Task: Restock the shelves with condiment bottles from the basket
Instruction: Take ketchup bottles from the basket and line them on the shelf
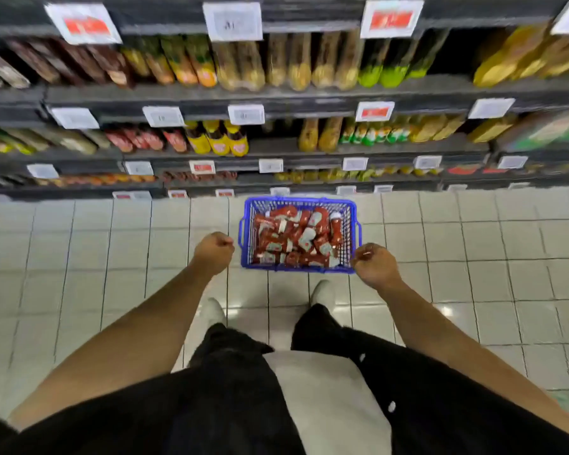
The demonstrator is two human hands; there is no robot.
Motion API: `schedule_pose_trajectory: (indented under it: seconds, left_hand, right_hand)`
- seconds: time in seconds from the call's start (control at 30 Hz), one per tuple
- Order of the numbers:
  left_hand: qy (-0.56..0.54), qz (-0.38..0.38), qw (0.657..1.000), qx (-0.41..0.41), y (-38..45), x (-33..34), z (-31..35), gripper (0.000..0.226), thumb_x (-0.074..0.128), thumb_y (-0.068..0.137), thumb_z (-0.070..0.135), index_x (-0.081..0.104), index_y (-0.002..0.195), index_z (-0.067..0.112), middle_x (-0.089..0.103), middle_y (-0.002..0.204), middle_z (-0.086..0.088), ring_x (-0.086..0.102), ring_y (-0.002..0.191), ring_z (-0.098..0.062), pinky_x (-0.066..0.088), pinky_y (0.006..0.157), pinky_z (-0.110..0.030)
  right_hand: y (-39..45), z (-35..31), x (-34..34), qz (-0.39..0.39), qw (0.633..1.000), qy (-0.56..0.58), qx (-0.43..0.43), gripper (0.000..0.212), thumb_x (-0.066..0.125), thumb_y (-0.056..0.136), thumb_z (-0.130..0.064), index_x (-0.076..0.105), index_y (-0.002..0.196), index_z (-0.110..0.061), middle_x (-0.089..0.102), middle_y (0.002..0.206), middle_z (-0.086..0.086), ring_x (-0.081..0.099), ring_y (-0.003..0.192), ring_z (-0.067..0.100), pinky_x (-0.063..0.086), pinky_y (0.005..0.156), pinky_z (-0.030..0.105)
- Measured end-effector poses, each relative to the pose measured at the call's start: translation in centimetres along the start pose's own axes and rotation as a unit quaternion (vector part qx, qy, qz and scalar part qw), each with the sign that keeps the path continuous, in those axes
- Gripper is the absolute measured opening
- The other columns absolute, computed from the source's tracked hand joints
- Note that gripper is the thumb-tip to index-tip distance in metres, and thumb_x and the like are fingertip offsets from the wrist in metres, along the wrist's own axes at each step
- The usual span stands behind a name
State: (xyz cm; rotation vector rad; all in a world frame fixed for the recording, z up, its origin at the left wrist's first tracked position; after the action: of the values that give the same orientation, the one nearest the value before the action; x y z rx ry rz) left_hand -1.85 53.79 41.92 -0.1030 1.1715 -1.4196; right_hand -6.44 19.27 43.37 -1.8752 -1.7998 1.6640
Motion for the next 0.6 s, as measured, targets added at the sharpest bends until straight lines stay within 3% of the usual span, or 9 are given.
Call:
schedule_pose_trajectory:
  seconds: [0.13,0.2,0.27,0.33,0.4,0.47,0.6]
  left_hand:
    - [0.073,-0.028,0.996,-0.042,0.3,6.4,-0.3,0.012,0.064,0.093,0.018,0.067,0.102,0.010,0.068,0.106,-0.011,0.064,0.099,-0.030,0.047,0.078,-0.029]
    - [0.100,-0.044,0.992,-0.065,1.2,9.3,-1.2,0.023,0.066,0.093,0.023,0.064,0.113,0.013,0.065,0.116,-0.008,0.061,0.099,-0.026,0.048,0.083,-0.030]
    - [0.073,-0.056,0.992,-0.083,2.9,12.2,-3.0,0.038,0.069,0.091,0.026,0.056,0.126,0.017,0.061,0.127,-0.007,0.062,0.103,-0.025,0.053,0.092,-0.037]
    - [0.062,-0.051,0.993,-0.091,5.5,15.0,-5.5,0.057,0.074,0.087,0.031,0.047,0.136,0.022,0.058,0.132,-0.006,0.064,0.106,-0.027,0.054,0.094,-0.042]
    - [0.088,-0.039,0.991,-0.094,9.3,17.8,-8.2,0.074,0.078,0.083,0.036,0.039,0.145,0.024,0.053,0.140,-0.010,0.059,0.118,-0.032,0.050,0.102,-0.043]
    - [0.108,-0.016,0.990,-0.089,14.0,19.9,-11.2,0.087,0.082,0.081,0.036,0.033,0.151,0.018,0.047,0.148,-0.013,0.048,0.133,-0.033,0.042,0.106,-0.038]
    - [0.102,0.070,0.987,-0.103,25.5,22.7,-15.7,0.098,0.087,0.072,0.036,0.034,0.149,0.008,0.053,0.139,-0.018,0.055,0.123,-0.036,0.045,0.083,-0.036]
  right_hand:
    - [4.3,4.8,0.5,-0.028,0.999,0.028,0.035,0.028,0.073,0.085,-0.028,0.068,0.107,-0.012,0.074,0.105,0.018,0.070,0.096,0.041,0.059,0.086,0.049]
    - [6.6,6.7,1.4,-0.042,0.997,0.037,0.050,0.029,0.074,0.084,-0.031,0.064,0.107,-0.017,0.073,0.107,0.013,0.071,0.094,0.038,0.060,0.085,0.052]
    - [9.4,8.6,2.9,-0.046,0.997,0.040,0.054,0.031,0.076,0.081,-0.034,0.060,0.105,-0.024,0.073,0.106,0.004,0.072,0.092,0.029,0.061,0.083,0.047]
    - [12.7,10.5,4.8,-0.036,0.998,0.040,0.041,0.034,0.079,0.075,-0.045,0.060,0.099,-0.030,0.070,0.098,-0.007,0.070,0.083,0.018,0.056,0.072,0.033]
    - [16.8,12.7,7.1,-0.015,0.999,0.013,0.032,0.057,0.082,0.072,-0.054,0.064,0.115,-0.021,0.067,0.104,-0.006,0.067,0.091,0.018,0.045,0.073,0.025]
    - [21.3,14.7,9.9,0.000,0.999,-0.014,0.041,0.084,0.085,0.072,-0.054,0.054,0.136,-0.011,0.064,0.122,0.007,0.063,0.110,0.026,0.040,0.080,0.026]
    - [31.2,17.3,15.5,0.040,0.998,-0.028,0.035,0.090,0.089,0.067,-0.052,0.052,0.134,-0.005,0.059,0.124,0.011,0.060,0.106,0.024,0.044,0.082,0.029]
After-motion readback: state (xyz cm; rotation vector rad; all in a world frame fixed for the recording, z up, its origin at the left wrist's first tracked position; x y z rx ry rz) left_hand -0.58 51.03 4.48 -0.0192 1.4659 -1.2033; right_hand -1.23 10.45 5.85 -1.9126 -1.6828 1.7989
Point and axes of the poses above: each hand's wrist, its own y-axis towards the middle knuckle, its own x-axis out of the palm, z = x × y, the point moved 2 cm from there along y, towards the middle knuckle
